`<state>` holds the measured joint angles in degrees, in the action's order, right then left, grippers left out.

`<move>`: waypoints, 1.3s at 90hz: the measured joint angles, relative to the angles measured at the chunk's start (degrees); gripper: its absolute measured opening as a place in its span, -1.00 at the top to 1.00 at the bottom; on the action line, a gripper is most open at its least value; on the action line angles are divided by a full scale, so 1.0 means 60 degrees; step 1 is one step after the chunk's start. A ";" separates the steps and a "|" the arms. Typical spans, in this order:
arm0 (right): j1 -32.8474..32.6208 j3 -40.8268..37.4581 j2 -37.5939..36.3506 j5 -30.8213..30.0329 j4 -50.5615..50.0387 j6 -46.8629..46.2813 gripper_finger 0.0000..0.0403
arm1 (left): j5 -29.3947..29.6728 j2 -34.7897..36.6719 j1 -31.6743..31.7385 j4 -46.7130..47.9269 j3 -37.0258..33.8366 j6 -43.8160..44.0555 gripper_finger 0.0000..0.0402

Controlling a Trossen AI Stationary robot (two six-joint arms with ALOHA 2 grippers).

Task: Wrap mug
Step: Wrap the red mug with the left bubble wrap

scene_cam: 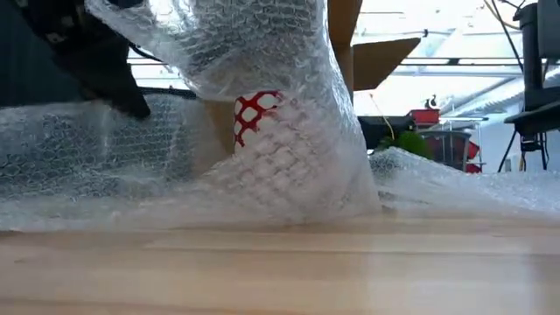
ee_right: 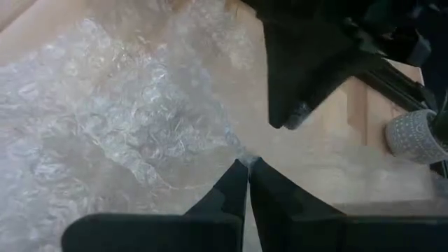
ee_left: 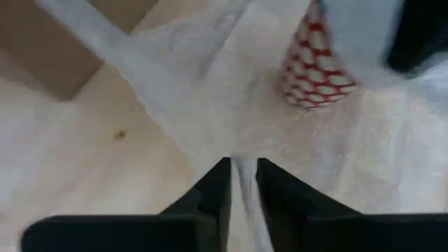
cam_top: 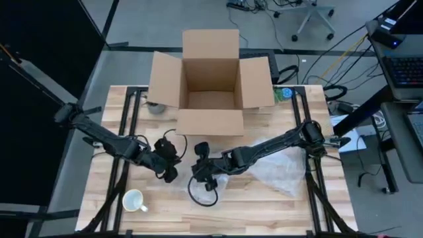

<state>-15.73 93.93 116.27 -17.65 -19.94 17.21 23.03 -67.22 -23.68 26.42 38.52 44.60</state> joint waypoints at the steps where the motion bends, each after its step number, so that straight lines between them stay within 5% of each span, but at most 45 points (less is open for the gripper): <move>1: 0.0001 0.0000 0.0000 0.0000 0.0000 0.0000 1.00 | 0.0000 0.0034 0.0017 0.0048 0.0000 0.0000 0.56; 23: 0.0008 0.0000 0.0000 0.0000 -0.0014 0.0017 1.00 | -0.0328 0.1395 0.0258 0.0211 -0.0004 0.0014 0.22; 39: 0.0128 0.0000 -0.0004 0.0003 -0.0011 0.0033 1.00 | -0.0351 0.2479 0.0215 -0.0488 -0.0004 -0.0235 0.18; 53: 0.0228 0.0000 -0.0004 0.0000 -0.0002 0.0025 1.00 | -0.1345 0.2913 0.0044 -0.1374 -0.0004 -0.0461 0.18; 117: 0.0244 0.0004 -0.0018 -0.0003 0.0093 0.0215 1.00 | -0.2010 0.0169 0.0094 -0.3211 -0.0066 0.0679 0.18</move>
<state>-14.26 93.95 116.16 -17.67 -19.39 18.50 10.97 -66.20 -23.11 7.15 38.13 48.67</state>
